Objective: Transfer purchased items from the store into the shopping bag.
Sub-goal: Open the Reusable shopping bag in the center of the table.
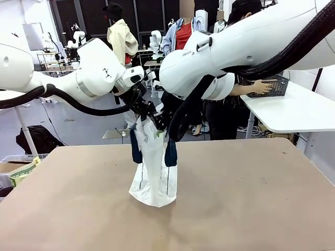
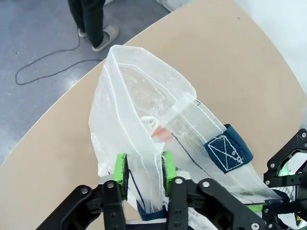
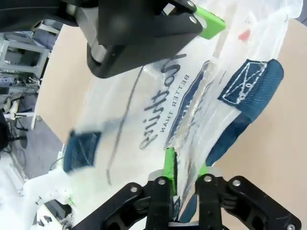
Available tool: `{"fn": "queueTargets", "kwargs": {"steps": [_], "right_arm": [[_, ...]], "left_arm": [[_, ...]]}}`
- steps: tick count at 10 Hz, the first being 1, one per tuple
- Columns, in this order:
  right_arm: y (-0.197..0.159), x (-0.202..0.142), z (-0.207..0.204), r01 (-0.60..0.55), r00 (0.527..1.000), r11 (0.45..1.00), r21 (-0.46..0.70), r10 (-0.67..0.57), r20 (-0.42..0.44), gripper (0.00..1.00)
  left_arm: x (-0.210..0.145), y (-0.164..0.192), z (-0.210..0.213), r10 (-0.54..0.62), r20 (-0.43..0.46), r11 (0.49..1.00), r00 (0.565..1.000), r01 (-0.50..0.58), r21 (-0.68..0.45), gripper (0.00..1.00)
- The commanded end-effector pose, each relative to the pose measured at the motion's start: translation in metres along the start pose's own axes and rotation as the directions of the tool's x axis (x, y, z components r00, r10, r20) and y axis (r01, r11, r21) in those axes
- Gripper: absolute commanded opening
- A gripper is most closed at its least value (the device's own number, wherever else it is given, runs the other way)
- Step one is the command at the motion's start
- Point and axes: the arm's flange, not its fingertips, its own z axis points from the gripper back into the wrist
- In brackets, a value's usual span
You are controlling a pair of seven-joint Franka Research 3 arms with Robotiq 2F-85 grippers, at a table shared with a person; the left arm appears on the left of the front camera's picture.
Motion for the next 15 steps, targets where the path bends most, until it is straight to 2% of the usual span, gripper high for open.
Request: {"fn": "queueTargets", "kwargs": {"steps": [1,5,10,13,15], "right_arm": [[0.001,0.000,0.002,0.016,1.000,0.999,-0.032,-0.017,-0.017,0.00],[-0.002,-0.002,0.006,0.042,0.998,0.992,-0.121,-0.047,-0.038,0.00],[-0.007,0.000,0.018,0.063,0.996,0.971,-0.231,-0.077,-0.050,0.00],[-0.007,0.006,0.011,0.076,0.994,0.956,-0.284,-0.095,-0.055,0.00],[-0.005,0.006,0.008,0.063,0.995,0.959,-0.276,-0.082,-0.058,0.00]], "left_arm": [[0.002,0.004,0.004,0.022,-0.035,0.999,0.999,-0.021,0.030,0.00],[-0.018,0.022,0.023,0.056,-0.030,0.994,0.998,-0.053,0.097,0.00],[-0.103,0.068,0.075,0.197,0.022,0.941,0.980,-0.195,0.277,0.00],[-0.153,0.092,0.092,0.234,0.111,0.925,0.966,-0.256,0.282,0.00],[-0.170,0.102,0.101,0.276,0.137,0.913,0.951,-0.304,0.271,0.00]]}}
